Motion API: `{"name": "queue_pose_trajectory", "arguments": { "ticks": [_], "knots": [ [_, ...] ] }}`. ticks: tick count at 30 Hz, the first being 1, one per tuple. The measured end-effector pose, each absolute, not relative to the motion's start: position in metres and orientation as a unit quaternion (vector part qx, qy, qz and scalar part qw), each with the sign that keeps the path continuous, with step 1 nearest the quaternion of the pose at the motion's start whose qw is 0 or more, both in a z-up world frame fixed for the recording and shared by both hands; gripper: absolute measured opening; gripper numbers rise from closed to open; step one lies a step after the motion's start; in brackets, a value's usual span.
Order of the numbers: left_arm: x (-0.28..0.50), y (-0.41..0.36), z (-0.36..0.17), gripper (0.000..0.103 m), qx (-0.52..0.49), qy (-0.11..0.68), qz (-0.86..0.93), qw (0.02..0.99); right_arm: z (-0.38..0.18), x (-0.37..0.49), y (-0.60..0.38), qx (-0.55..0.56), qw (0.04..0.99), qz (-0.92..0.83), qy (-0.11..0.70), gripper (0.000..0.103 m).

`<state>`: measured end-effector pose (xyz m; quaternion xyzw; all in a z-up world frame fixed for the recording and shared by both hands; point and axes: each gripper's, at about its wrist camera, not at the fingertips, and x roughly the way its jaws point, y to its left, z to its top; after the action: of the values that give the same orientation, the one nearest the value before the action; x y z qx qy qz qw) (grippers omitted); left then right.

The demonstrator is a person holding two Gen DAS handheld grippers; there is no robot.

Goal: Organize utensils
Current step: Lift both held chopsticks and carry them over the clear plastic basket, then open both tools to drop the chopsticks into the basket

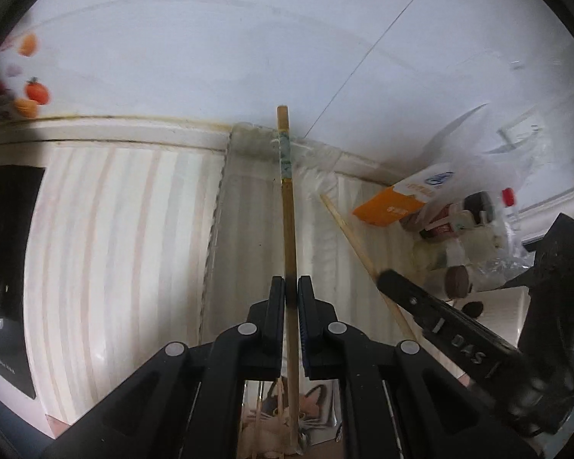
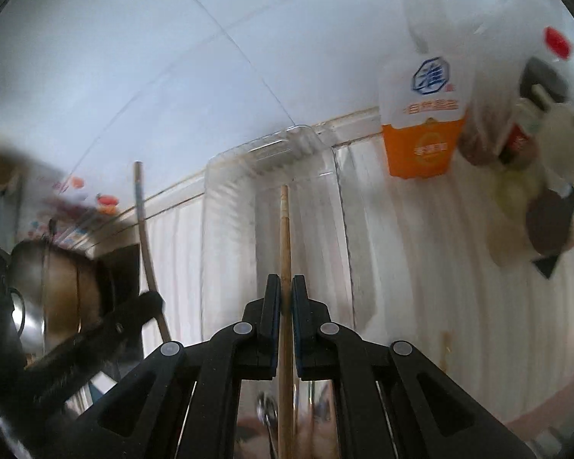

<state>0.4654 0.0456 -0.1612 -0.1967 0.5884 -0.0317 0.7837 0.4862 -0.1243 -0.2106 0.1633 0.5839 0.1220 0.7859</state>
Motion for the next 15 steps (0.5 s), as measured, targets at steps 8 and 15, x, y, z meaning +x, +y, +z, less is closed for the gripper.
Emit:
{"name": "queue_pose_trajectory", "arguments": {
  "ticks": [8,15],
  "knots": [
    [0.455,0.058,-0.171,0.019,-0.171,0.586,0.001,0.792,-0.243,0.476,-0.142,0.185,0.774,0.106,0.596,0.020],
    [0.382,0.076,-0.168,0.097,-0.130,0.536,0.065,0.832,-0.238,0.410,-0.182,0.168,0.801,0.083,0.569,0.053]
  ]
}}
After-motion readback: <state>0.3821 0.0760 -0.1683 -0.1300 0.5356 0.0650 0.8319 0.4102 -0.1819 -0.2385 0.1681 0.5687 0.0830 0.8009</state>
